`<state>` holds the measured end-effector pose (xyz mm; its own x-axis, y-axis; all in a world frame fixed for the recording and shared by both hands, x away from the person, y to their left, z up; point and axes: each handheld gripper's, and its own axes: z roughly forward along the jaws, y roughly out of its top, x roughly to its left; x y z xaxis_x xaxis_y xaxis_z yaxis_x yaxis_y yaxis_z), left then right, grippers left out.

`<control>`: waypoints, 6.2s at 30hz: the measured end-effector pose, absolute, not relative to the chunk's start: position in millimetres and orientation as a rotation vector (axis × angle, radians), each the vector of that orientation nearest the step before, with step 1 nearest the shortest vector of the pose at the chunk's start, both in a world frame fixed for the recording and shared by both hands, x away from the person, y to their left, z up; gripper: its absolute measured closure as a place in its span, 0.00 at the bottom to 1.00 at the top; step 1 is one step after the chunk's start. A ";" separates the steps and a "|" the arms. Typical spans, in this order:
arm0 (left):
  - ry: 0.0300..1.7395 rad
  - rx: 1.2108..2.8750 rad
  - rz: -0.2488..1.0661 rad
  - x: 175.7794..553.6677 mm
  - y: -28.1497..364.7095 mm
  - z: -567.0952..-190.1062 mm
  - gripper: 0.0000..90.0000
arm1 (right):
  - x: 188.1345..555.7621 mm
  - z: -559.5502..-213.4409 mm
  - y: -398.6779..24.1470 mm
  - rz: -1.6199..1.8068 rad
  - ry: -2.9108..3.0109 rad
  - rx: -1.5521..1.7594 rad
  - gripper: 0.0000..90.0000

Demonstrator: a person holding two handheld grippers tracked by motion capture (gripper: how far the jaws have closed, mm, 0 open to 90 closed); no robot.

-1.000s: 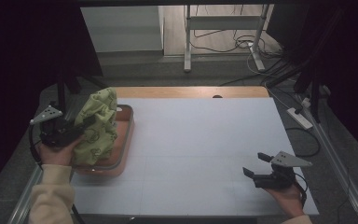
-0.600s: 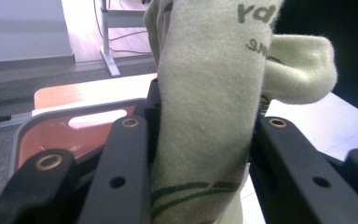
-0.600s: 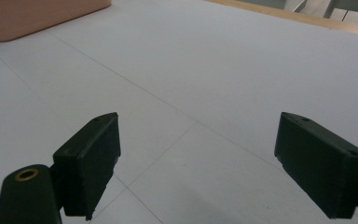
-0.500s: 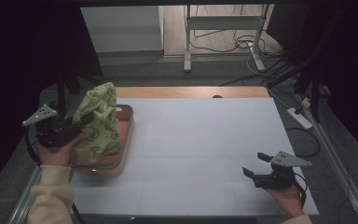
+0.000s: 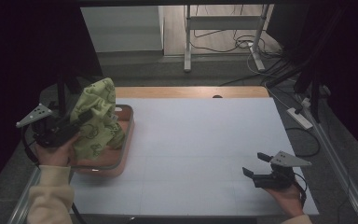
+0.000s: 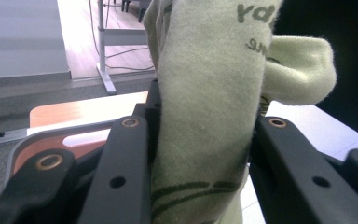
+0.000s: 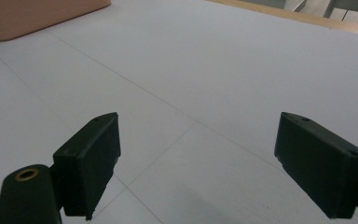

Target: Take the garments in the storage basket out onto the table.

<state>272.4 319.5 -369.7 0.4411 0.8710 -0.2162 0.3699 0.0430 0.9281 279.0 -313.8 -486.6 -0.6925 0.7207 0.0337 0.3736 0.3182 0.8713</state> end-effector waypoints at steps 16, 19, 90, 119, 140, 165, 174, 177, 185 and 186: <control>1.089 1.515 0.558 269.2 315.9 -358.8 0.75 | 279.1 -486.6 -313.6 1.322 2.227 0.977 0.16; 1.079 1.510 0.554 269.2 313.5 -357.2 0.75 | 279.2 -486.7 -313.3 1.322 2.226 0.979 0.16; 0.872 1.420 0.430 286.6 264.2 -312.8 0.75 | 279.3 -485.9 -315.1 1.315 2.214 0.987 0.16; 0.798 1.451 0.303 303.8 216.9 -326.3 0.75 | 279.6 -485.9 -315.6 1.313 2.211 0.990 0.16; 0.769 1.491 0.240 312.5 187.8 -336.8 0.75 | 279.6 -486.3 -315.5 1.308 2.212 0.989 0.16; 0.722 1.542 0.178 316.5 154.4 -348.0 0.75 | 279.3 -486.3 -315.5 1.303 2.213 0.988 0.16; 0.696 1.553 0.151 318.2 141.7 -352.9 0.75 | 279.8 -486.6 -315.1 1.302 2.215 0.990 0.16; 0.687 1.555 0.146 317.5 139.0 -352.6 0.75 | 279.8 -486.7 -315.1 1.302 2.215 0.991 0.16; 0.675 1.572 0.120 317.3 126.6 -358.8 0.75 | 280.8 -487.2 -314.2 1.303 2.219 0.989 0.16; 0.673 1.580 0.111 317.5 123.5 -360.7 0.75 | 280.9 -487.3 -314.1 1.303 2.219 0.988 0.16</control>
<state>317.5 123.5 -360.7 0.8192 0.4766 -0.3190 0.3493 0.0265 0.9366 280.9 -314.1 -487.3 -0.6790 0.7337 0.0238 0.3783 0.3220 0.8679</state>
